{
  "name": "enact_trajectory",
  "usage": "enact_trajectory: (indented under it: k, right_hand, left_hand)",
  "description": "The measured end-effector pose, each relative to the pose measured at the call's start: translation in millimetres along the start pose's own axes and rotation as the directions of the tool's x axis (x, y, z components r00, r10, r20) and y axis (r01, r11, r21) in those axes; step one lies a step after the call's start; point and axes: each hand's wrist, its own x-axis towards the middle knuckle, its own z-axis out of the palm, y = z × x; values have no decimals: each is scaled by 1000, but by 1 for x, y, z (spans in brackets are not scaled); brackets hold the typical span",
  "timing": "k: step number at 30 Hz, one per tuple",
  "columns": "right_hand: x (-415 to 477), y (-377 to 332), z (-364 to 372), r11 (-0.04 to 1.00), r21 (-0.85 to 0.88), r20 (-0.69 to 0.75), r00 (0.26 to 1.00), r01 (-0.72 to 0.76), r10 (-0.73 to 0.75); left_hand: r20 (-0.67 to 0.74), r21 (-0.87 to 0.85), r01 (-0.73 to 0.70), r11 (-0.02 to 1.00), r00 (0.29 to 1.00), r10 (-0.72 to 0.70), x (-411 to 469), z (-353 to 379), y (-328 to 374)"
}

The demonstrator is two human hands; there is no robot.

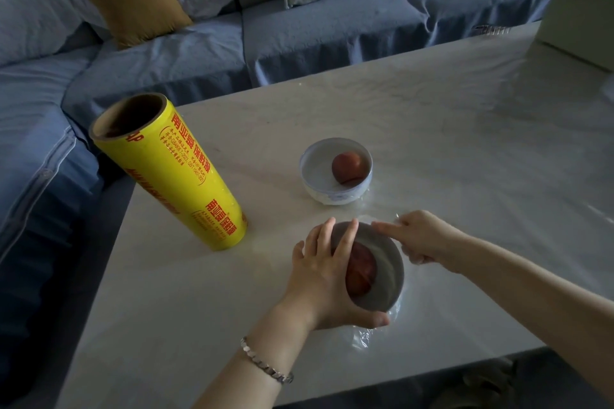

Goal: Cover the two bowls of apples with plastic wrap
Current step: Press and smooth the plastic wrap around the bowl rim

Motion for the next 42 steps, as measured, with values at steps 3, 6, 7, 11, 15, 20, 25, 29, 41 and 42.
enact_trajectory:
  k: [3,6,7,11,15,20,25,29,41,42]
  right_hand:
    - [2,3,10,958,-136,-189,942,254,-276]
    - [2,5,11,900,-223,-326,841,374,-431]
    - [3,6,9,893,-210,-365,815,398,-449]
    - [13,14,1,888,-161,-465,761,431,-453]
    - [38,33,2,942,-117,-509,796,314,-328]
    - [51,40,17,993,78,-453,891,83,-38]
    - [25,36,17,870,493,-180,980,15,85]
    - [6,40,17,870,486,69,996,-86,60]
    - [18,23,28,910,411,69,997,-56,31]
    - [18,22,28,915,400,67,997,-53,29]
  left_hand:
    - [11,12,10,1000,1000,-10,0,-1,1]
    - [30,14,9,1000,1000,-9,-1,-3,1]
    - [36,15,6,1000,999,-7,-1,-3,1]
    - [40,45,6,999,999,-7,-1,-4,1]
    - [39,77,25,997,999,-28,0,-2,2]
    - [-7,36,25,999,1000,-25,0,0,2]
    - [-118,-26,145,989,982,-147,-2,8,8]
    - [-228,-184,346,920,895,-382,-5,15,23]
    - [-106,-218,272,937,948,-300,-14,5,8]
    - [-102,-188,233,954,961,-255,-13,3,6]
